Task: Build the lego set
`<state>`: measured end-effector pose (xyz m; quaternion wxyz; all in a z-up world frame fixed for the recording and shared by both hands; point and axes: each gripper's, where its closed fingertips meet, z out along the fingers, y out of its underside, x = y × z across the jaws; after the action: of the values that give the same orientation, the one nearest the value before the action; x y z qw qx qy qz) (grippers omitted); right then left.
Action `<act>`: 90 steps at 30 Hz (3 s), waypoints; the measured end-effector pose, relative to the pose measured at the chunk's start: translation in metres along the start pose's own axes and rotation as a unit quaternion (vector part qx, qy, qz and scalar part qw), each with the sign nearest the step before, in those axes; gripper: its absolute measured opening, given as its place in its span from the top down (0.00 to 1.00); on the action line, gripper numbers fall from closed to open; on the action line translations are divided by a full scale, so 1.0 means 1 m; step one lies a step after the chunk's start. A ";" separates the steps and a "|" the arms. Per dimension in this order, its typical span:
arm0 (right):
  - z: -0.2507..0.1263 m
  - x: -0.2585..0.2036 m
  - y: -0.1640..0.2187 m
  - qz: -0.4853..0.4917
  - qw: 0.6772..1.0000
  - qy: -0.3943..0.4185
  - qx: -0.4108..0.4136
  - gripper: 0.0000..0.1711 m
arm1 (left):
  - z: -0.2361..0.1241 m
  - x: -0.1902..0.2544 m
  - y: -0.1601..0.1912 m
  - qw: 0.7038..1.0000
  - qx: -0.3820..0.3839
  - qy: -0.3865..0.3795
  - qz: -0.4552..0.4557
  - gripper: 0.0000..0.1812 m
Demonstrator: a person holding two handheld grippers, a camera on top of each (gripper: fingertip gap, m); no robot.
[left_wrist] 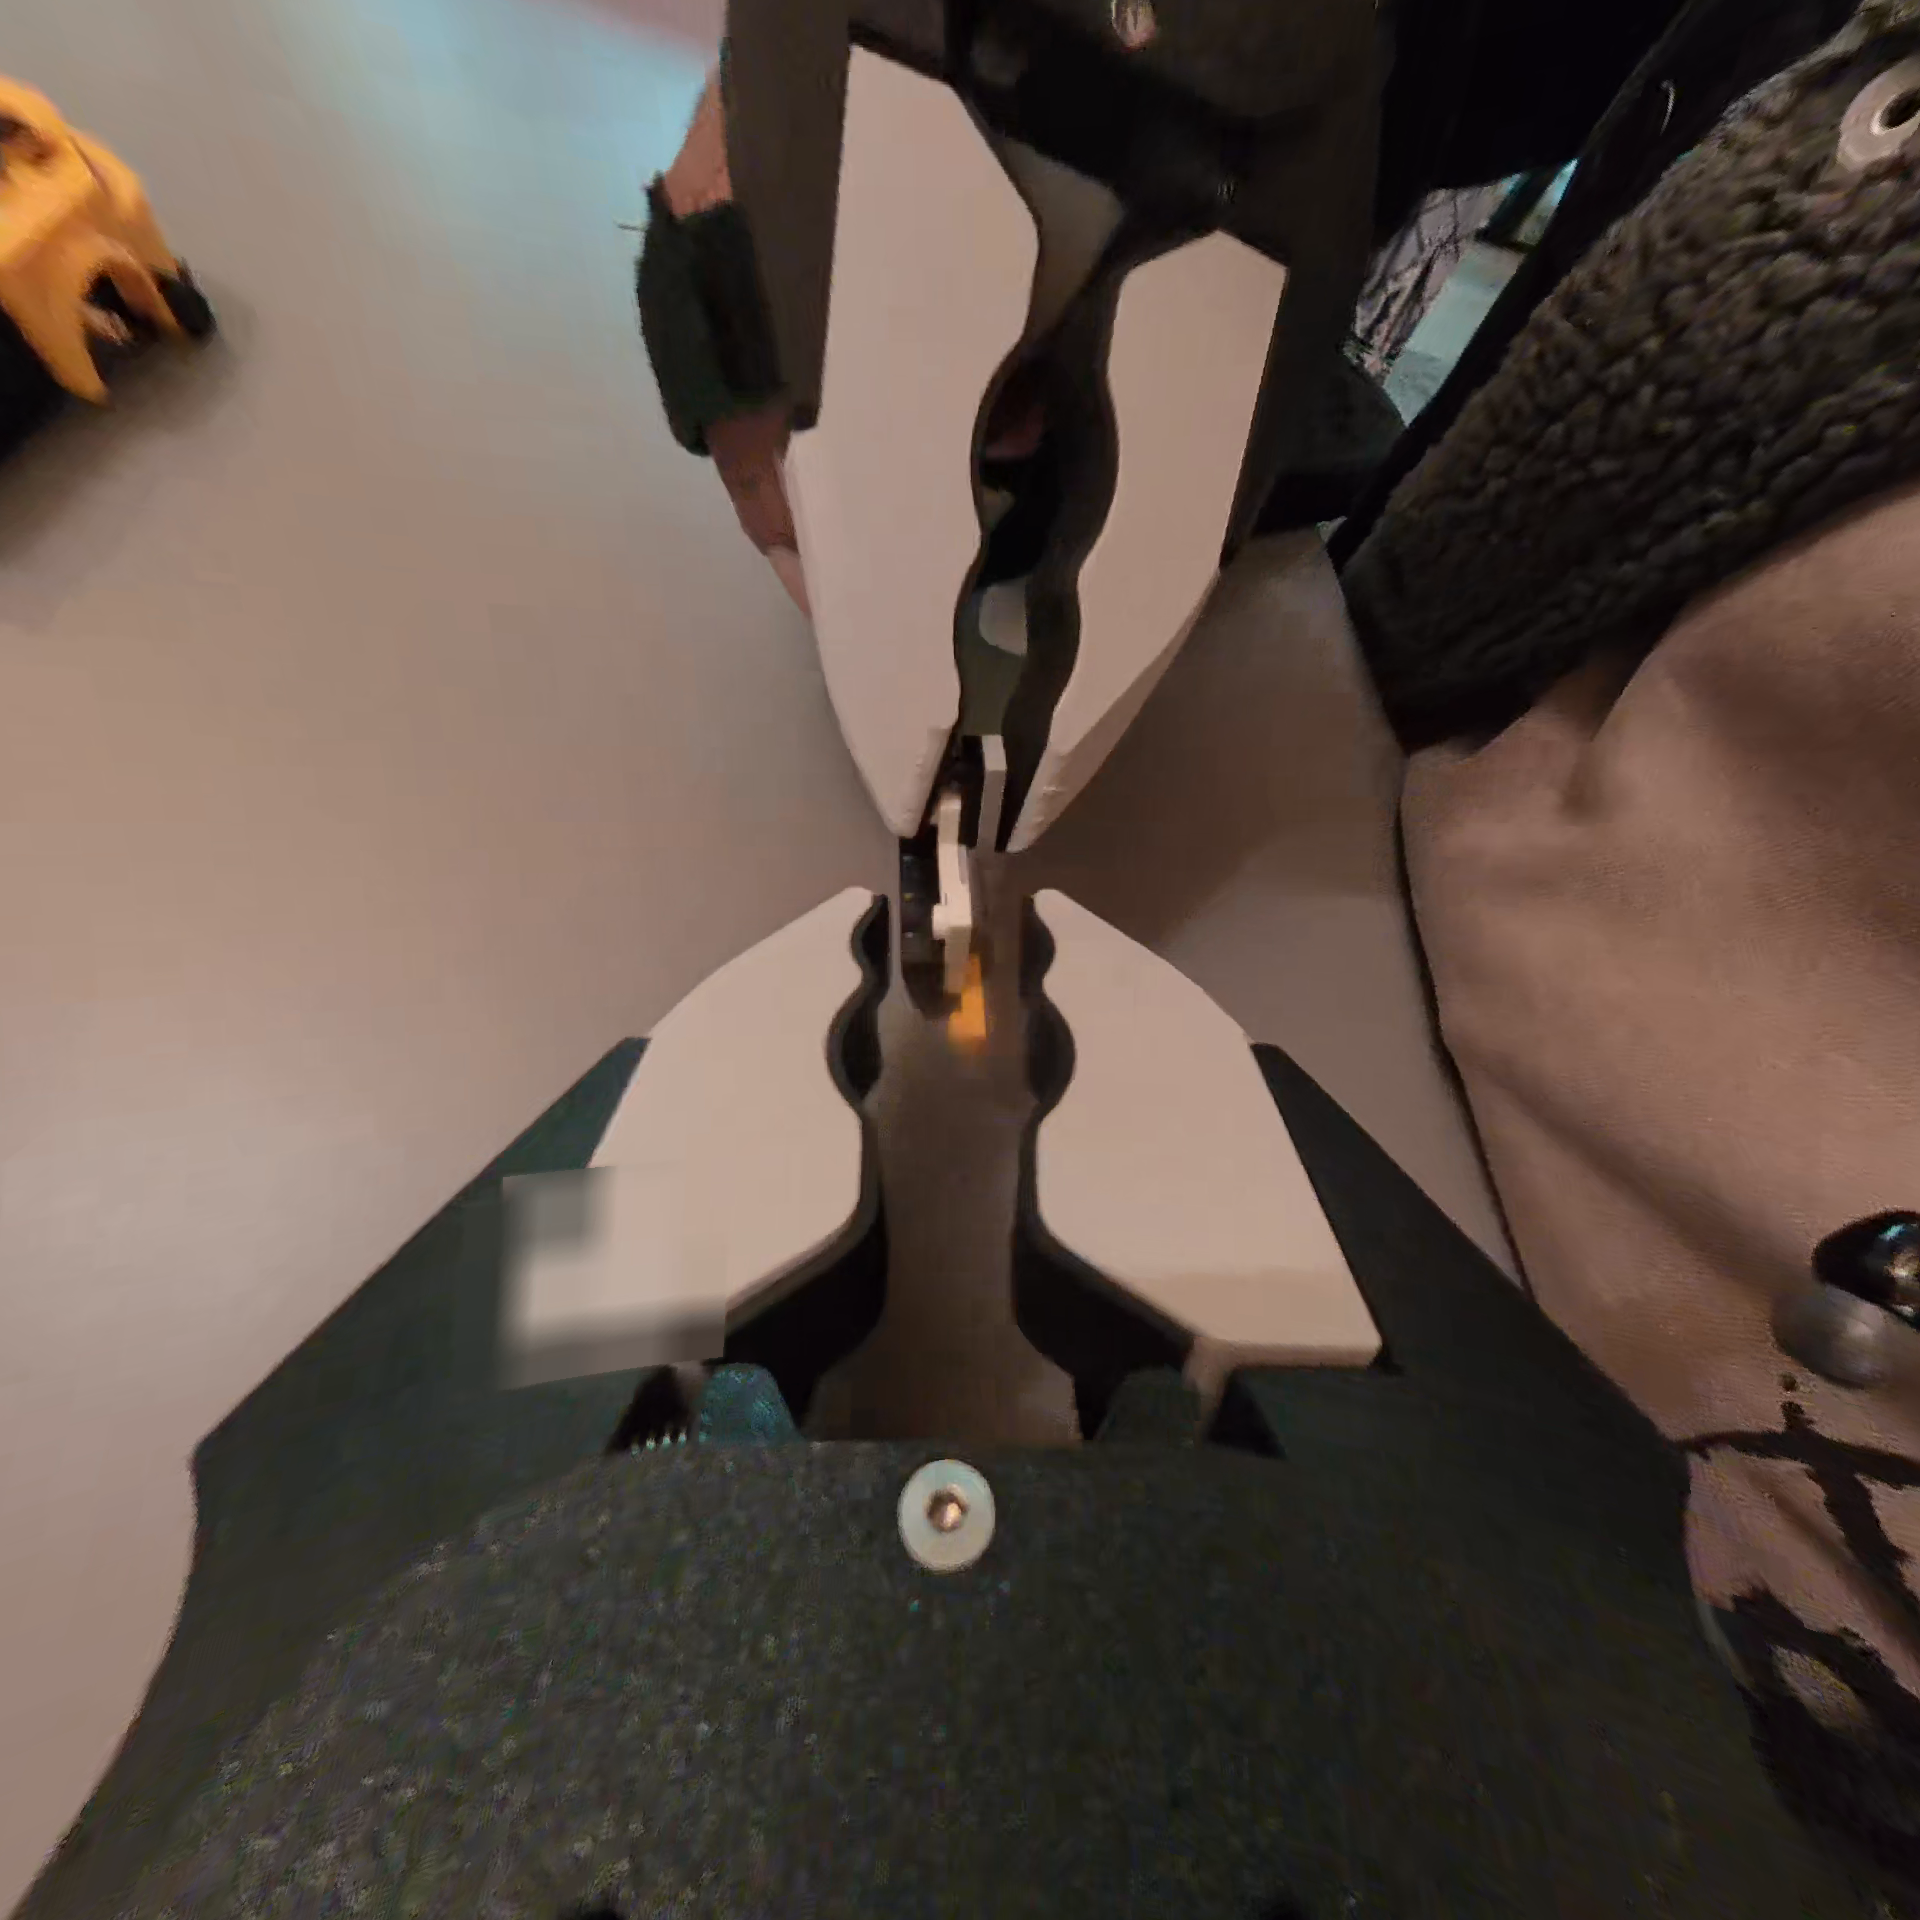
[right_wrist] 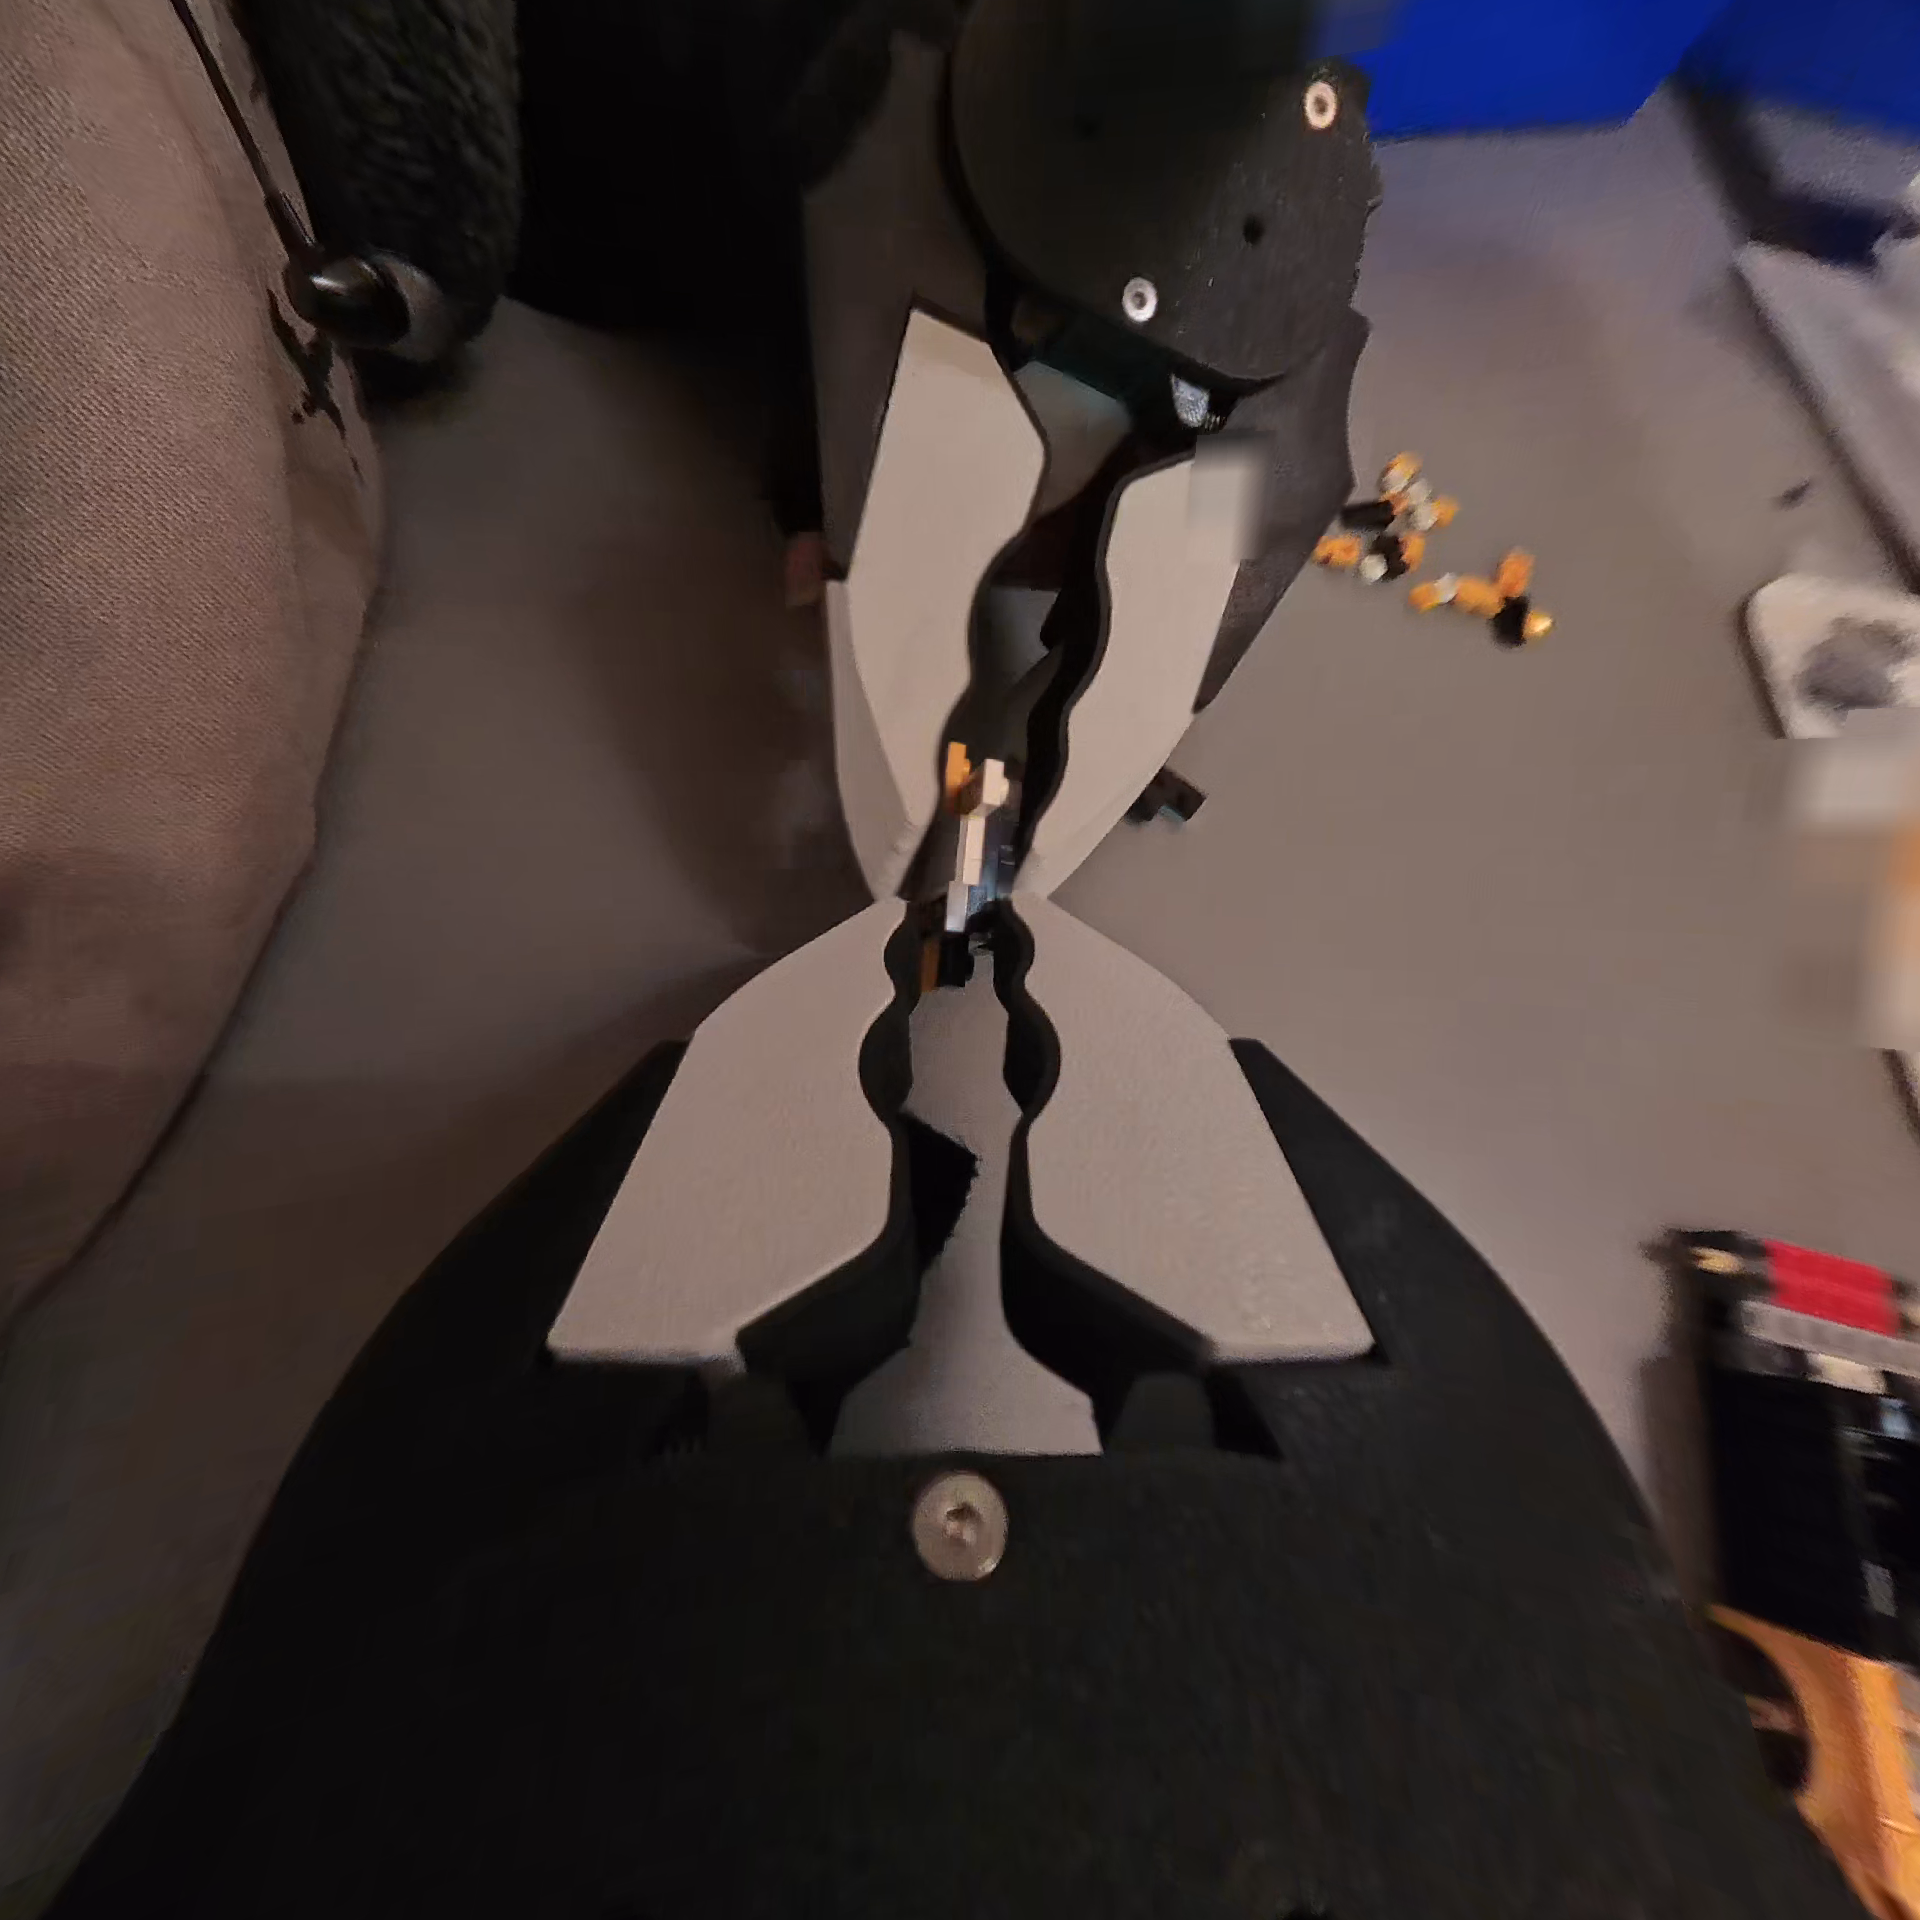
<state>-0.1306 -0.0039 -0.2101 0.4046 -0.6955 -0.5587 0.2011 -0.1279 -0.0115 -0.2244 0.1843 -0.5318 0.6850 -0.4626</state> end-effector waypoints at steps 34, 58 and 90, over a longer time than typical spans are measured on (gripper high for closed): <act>-0.014 0.011 -0.006 0.001 0.996 0.086 0.000 0.82 | -0.010 -0.014 -0.011 0.979 -0.005 -0.122 0.164 0.92; -0.004 0.009 0.025 0.465 0.847 -0.255 0.015 0.86 | -0.001 -0.009 0.016 0.988 -0.030 0.025 -0.150 0.87; -0.003 0.039 0.033 0.201 0.978 0.030 -0.038 0.79 | -0.045 -0.069 0.052 0.970 -0.134 -0.180 -0.097 0.85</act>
<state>-0.0971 0.0298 -0.2274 0.3459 -0.8145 -0.4019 0.2356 -0.1652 0.0702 -0.2611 0.1859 -0.6899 0.6415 -0.2794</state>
